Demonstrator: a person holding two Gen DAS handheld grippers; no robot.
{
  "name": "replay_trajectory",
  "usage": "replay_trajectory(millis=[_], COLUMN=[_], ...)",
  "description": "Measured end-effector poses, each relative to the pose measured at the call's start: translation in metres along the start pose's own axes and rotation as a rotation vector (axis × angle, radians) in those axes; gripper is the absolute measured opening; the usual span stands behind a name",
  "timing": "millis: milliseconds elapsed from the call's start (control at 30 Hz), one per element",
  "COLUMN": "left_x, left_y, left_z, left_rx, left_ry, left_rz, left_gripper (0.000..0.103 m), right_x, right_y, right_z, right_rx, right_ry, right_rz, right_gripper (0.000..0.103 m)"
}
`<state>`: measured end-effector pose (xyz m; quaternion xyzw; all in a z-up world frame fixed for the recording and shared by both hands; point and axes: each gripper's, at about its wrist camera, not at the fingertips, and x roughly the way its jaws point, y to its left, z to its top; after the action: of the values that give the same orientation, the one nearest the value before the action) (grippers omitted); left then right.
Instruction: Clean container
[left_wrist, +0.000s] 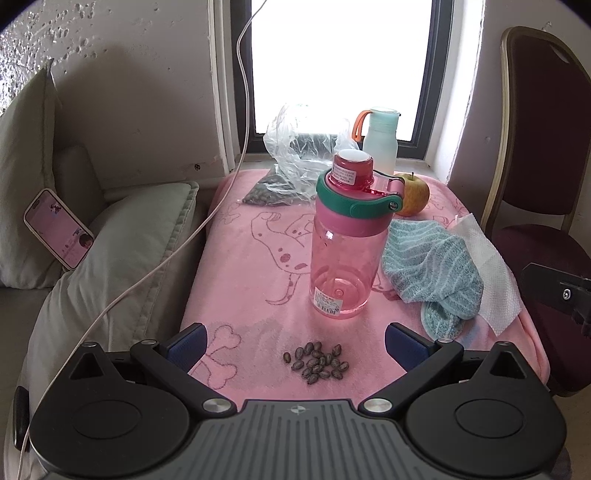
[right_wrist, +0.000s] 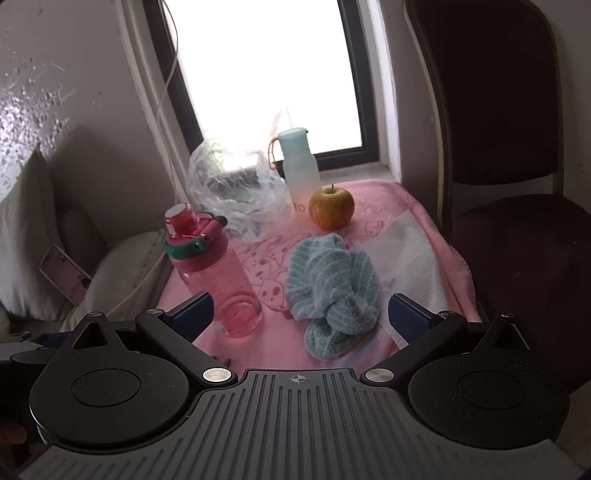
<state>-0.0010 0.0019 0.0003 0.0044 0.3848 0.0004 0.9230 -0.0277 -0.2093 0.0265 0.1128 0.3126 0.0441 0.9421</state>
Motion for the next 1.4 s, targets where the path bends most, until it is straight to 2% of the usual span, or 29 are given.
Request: replay_trajectory(millis=[167, 433, 1400], left_x=[-0.0011, -0.0002, 0.0007], left_y=[0.0023, 0.0036, -0.0012], left_z=[-0.0007, 0.0003, -0.0009], left_rx=[-0.001, -0.014, -0.012], left_ry=[0.002, 0.011, 0.018], left_rz=[-0.004, -0.012, -0.005], left_gripper=[0.102, 0.102, 0.102], right_x=[-0.0048, 0.0001, 0.0000], right_y=[0.0031, -0.0009, 0.0013], right_z=[-0.0025, 0.0031, -0.0030], right_rx=[-0.012, -0.001, -0.013], right_ry=[-0.024, 0.016, 0.018], right_rz=[-0.009, 0.003, 0.007], right_gripper=[0.103, 0.103, 0.103])
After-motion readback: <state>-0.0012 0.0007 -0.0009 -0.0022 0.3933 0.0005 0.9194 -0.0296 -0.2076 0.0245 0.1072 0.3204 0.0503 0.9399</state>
